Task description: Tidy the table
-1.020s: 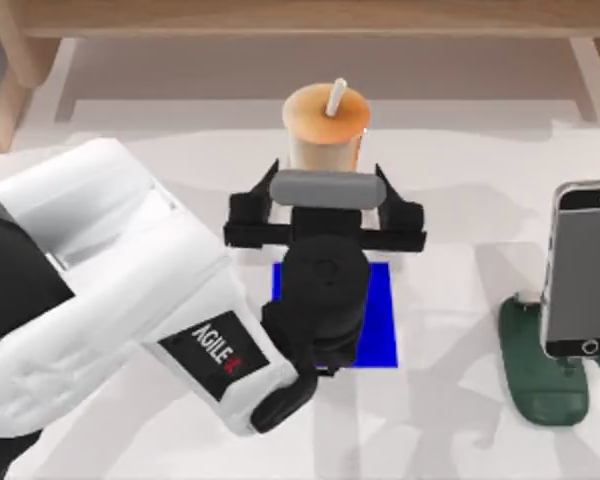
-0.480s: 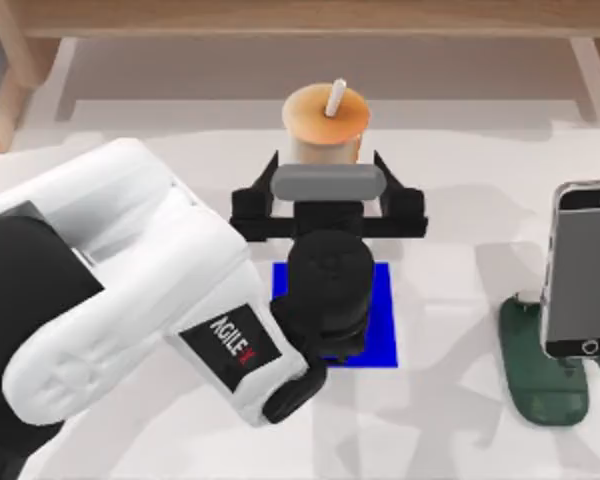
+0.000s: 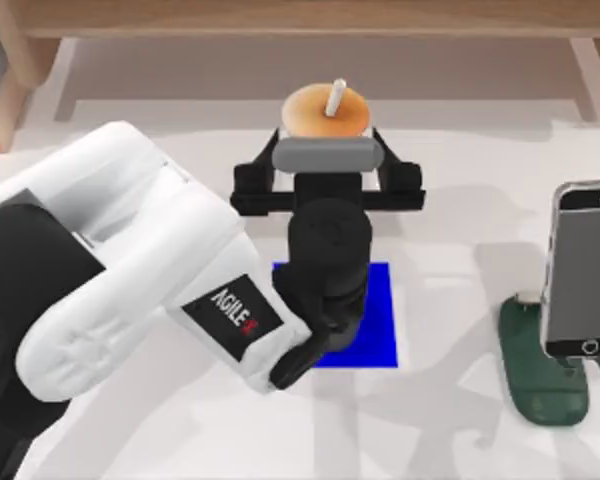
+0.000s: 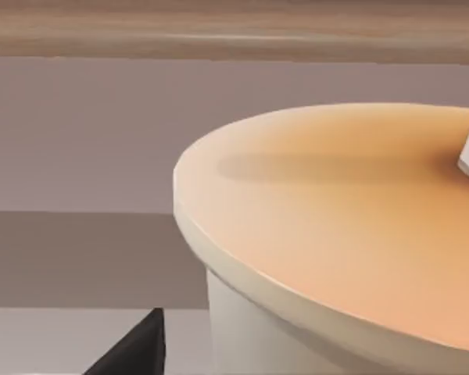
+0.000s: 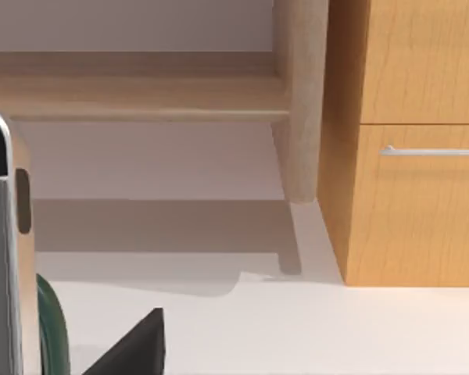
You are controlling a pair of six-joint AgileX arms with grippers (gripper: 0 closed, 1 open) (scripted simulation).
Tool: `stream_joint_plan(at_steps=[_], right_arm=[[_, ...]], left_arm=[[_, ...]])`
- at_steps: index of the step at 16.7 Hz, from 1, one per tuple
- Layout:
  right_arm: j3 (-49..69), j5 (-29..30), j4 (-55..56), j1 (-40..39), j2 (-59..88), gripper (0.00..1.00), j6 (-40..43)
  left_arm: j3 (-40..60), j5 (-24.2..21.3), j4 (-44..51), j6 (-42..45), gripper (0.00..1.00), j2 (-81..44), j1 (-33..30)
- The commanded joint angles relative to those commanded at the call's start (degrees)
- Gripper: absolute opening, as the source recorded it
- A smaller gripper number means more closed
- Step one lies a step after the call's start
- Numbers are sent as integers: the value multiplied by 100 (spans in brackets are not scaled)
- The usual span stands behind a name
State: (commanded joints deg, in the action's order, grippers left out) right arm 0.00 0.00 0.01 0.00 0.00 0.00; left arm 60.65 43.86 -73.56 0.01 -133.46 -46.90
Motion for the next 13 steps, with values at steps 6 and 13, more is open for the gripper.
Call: stream_joint_plan(at_steps=[6, 13], right_arm=[[0, 0, 0, 0, 0, 100, 0], [0, 0, 0, 0, 0, 100, 0]], left_arm=[[0, 0, 0, 0, 62, 0, 0], [0, 0, 0, 0, 10, 0, 0]])
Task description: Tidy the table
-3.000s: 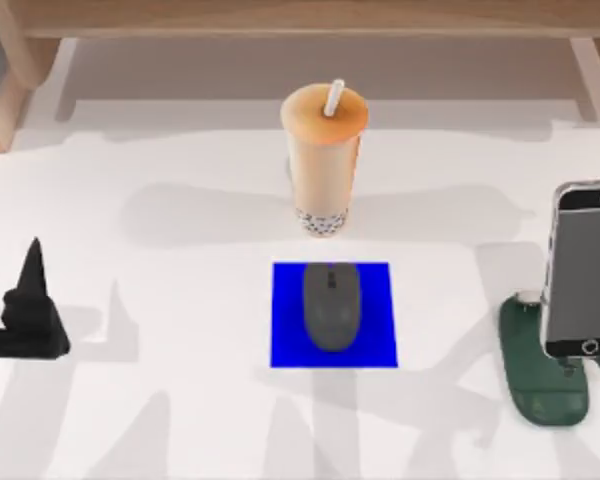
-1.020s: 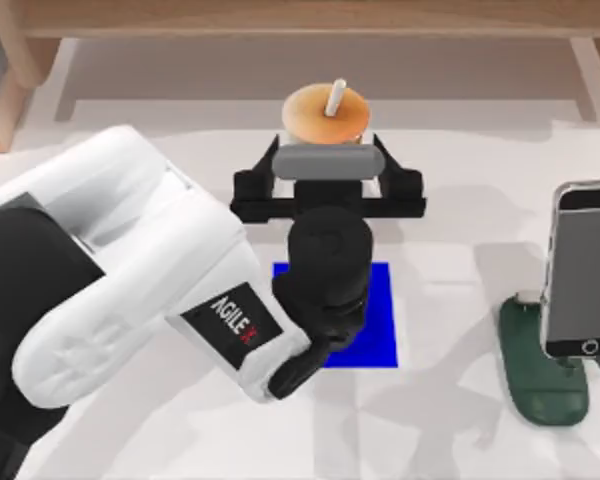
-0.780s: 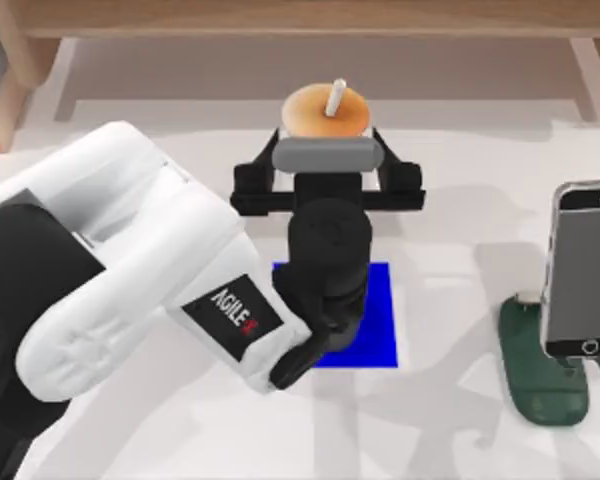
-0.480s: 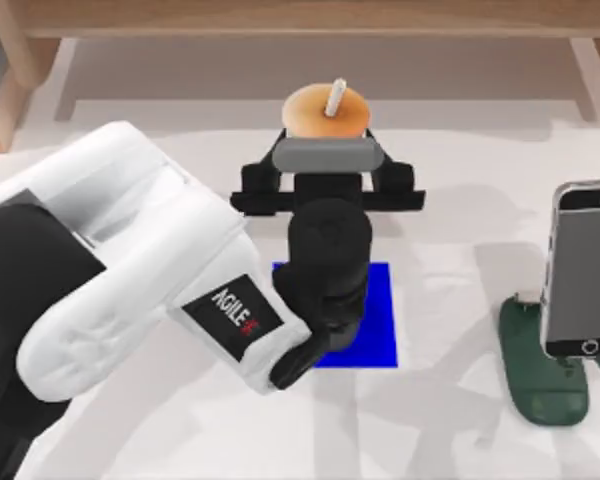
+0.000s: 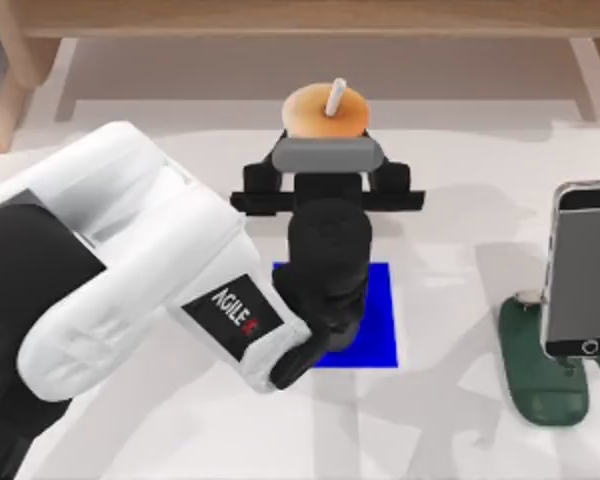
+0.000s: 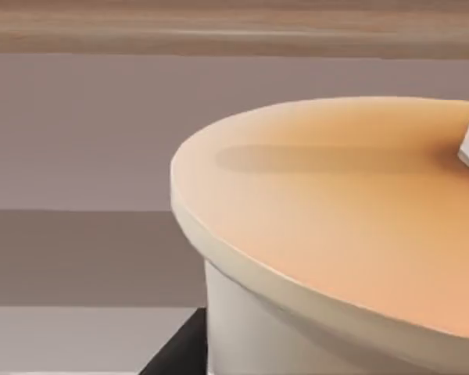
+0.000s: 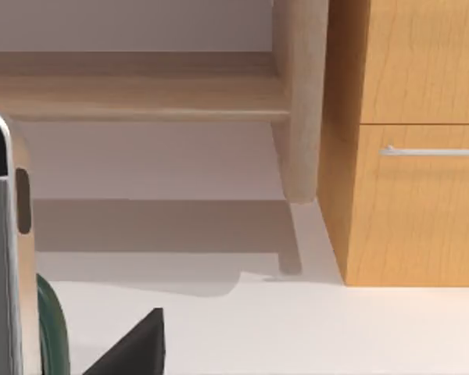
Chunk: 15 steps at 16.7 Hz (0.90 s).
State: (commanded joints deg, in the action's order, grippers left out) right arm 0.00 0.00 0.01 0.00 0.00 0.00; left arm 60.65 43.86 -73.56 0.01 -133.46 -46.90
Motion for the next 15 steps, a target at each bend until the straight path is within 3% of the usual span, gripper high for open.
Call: stream_joint_plan(at_steps=[2, 15], right_arm=[[0, 0, 0, 0, 0, 100, 0], [0, 0, 0, 0, 0, 100, 0]], left_arm=[[0, 0, 0, 0, 0, 0, 0], [-22, 4, 171, 12, 0, 197, -15]])
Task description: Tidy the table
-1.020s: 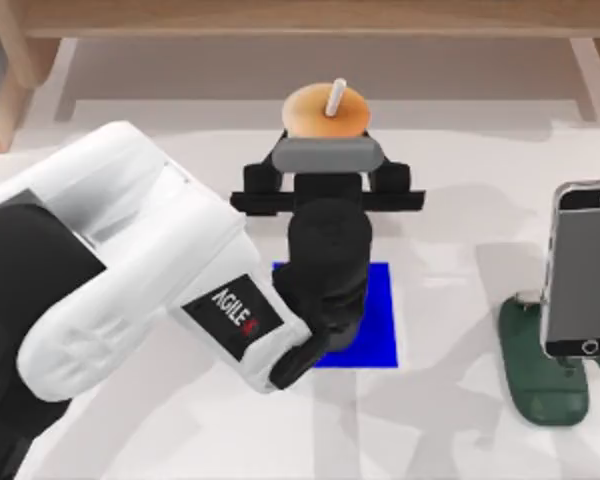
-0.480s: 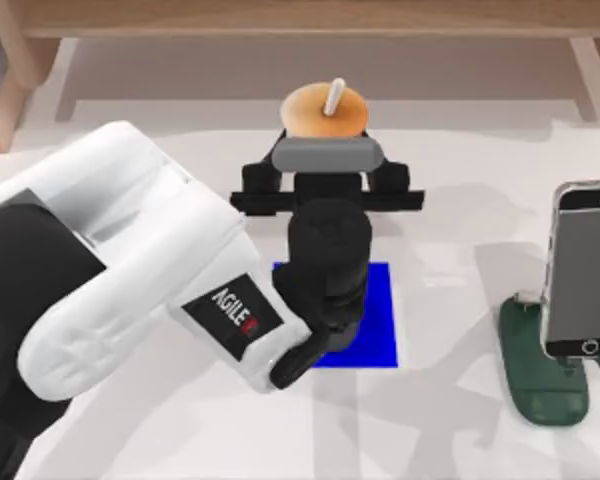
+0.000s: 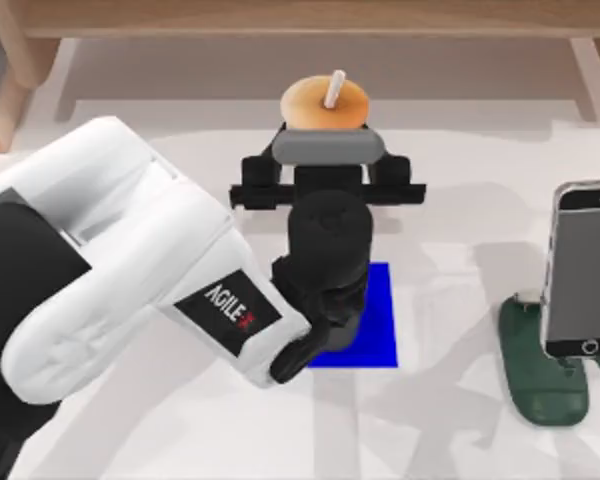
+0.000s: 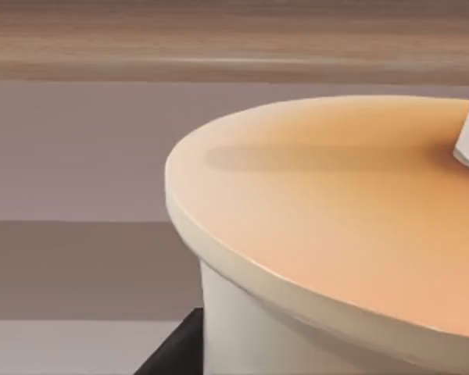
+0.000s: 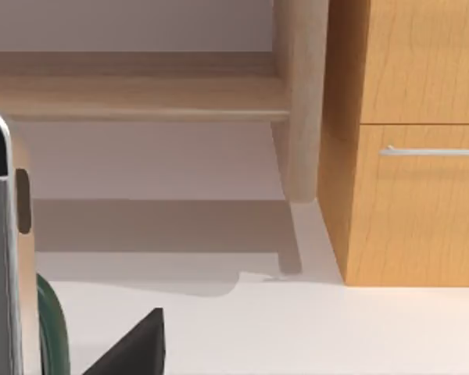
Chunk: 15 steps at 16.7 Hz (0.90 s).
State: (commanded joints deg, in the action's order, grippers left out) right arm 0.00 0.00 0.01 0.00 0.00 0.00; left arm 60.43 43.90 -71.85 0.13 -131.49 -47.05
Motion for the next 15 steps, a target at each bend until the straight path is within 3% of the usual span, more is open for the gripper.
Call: stream_joint_plan(at_steps=[7, 15], right_arm=[[0, 0, 0, 0, 0, 100, 0], [0, 0, 0, 0, 0, 100, 0]], left_arm=[[111, -88, -36, -20, 0, 204, 8], [232, -921, 170, -178, 0, 1103, 243]])
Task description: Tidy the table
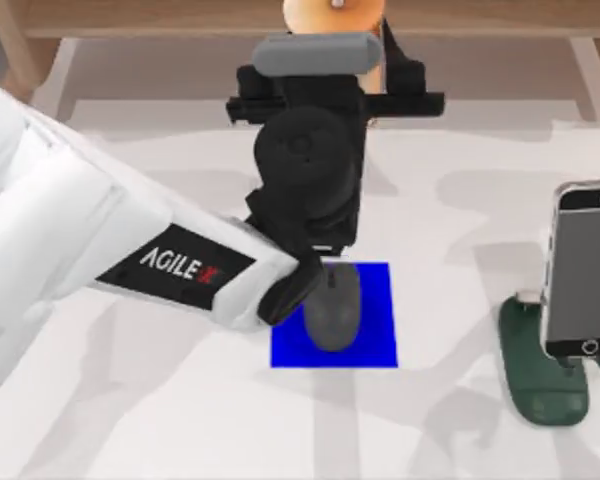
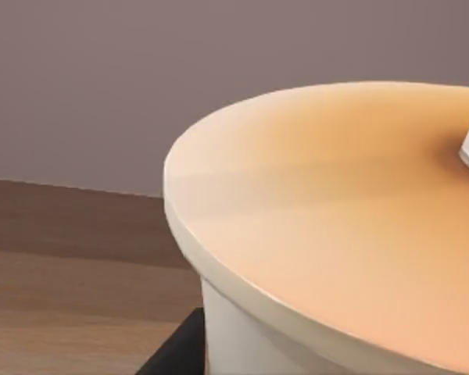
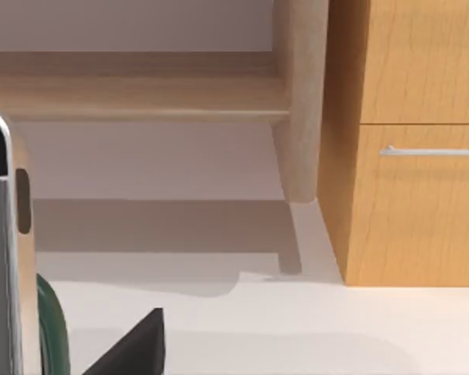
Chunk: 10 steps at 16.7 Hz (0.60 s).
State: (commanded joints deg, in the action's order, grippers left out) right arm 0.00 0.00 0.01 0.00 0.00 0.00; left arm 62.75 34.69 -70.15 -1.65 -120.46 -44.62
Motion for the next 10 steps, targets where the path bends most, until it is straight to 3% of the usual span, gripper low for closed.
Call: stream_joint_plan(at_steps=[10], right_arm=[[0, 0, 0, 0, 0, 100, 0]], left_arm=[[218, -1154, 855, -86, 0, 890, 1216]])
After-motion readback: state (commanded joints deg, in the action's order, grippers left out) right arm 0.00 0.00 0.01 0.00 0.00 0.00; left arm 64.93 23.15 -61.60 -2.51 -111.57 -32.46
